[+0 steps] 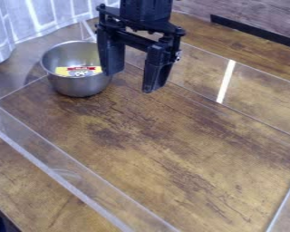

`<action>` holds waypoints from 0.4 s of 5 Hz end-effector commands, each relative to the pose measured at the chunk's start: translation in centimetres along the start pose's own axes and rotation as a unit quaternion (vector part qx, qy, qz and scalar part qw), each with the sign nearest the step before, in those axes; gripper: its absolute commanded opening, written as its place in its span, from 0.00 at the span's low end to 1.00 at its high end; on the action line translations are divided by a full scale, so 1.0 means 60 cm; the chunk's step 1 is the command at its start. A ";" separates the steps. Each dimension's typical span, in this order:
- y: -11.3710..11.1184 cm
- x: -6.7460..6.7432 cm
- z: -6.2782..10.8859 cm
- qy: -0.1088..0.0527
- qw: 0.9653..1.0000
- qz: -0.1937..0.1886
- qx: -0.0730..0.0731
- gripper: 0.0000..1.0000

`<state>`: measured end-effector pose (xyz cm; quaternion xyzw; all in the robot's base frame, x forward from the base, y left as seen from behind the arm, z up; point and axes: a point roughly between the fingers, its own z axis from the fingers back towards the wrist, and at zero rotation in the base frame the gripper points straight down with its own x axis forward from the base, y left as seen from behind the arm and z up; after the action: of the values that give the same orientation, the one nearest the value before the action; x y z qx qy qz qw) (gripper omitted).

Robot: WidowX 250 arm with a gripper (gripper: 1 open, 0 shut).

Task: Put the yellow object in the silver pot

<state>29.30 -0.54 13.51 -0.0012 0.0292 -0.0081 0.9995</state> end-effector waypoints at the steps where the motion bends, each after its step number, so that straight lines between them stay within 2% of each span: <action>1: -0.006 0.007 -0.025 0.003 1.000 -0.007 -0.003 1.00; 2: 0.010 0.016 -0.021 0.000 1.000 0.000 -0.013 1.00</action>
<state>29.42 -0.72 10.72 -0.0161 0.0557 -0.0166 0.9982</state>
